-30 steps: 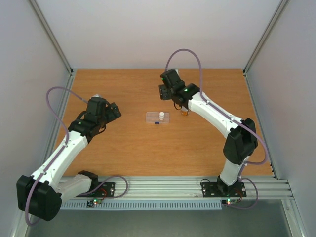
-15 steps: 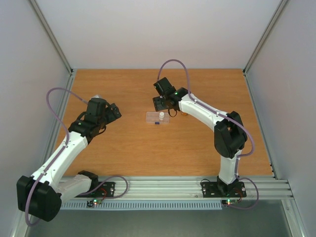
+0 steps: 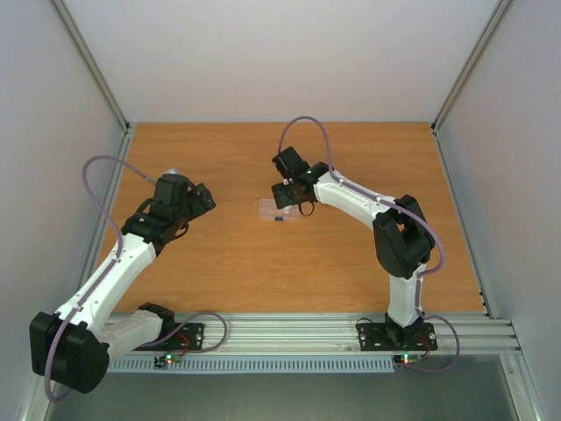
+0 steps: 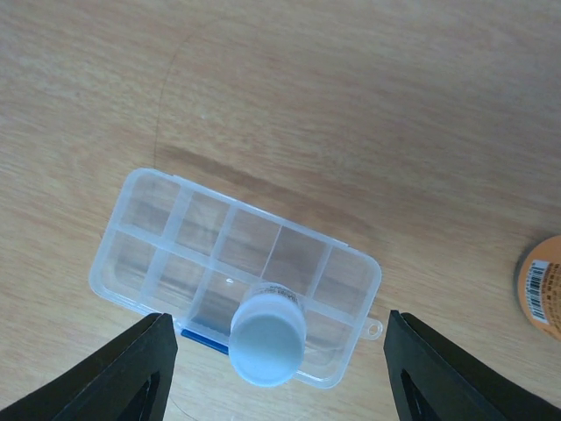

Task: Sort the pills into containers
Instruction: Pick up the pill bottle from the pill container.

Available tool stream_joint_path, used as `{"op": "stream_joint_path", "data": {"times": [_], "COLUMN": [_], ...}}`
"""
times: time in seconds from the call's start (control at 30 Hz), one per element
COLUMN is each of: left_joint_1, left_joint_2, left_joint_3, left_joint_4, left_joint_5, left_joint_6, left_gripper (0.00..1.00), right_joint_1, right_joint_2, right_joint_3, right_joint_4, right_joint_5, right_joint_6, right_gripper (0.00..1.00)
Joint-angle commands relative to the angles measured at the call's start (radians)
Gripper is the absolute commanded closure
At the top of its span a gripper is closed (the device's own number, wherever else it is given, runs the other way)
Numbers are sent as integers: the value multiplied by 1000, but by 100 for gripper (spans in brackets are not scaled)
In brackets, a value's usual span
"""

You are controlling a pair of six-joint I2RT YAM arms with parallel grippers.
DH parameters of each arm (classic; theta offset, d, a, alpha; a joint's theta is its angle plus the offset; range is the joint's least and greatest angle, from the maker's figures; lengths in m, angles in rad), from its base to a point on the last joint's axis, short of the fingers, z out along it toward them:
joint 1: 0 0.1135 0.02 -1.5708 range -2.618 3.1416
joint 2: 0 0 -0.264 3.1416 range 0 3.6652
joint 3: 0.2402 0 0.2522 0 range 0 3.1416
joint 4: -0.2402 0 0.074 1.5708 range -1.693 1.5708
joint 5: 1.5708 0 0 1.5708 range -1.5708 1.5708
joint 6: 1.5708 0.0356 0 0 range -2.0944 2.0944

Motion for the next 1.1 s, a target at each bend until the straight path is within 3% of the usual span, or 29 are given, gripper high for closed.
{"op": "stream_joint_path", "data": {"times": [0.0,0.57,0.87,1.07], "left_joint_1": [-1,-2,-1,-1], "left_joint_2": [7,22,26,26], "left_joint_3": [-2,1,1,-1], "left_joint_4": [39,44,48,49], "left_joint_5": [8,6,5,6], "left_joint_6": [2,13,15,15], "left_gripper": [1,1,1,0], "right_joint_1": [12,12,12,11], "right_joint_2": [31,82,87,88], "right_joint_3": [-12,-15,-13,-15], "right_joint_4": [-6,-6,-6,-11], "right_joint_5": [-20,-21,-29,-32], "right_joint_6": [11,5,1,-4], "right_gripper": [33,40,57,78]}}
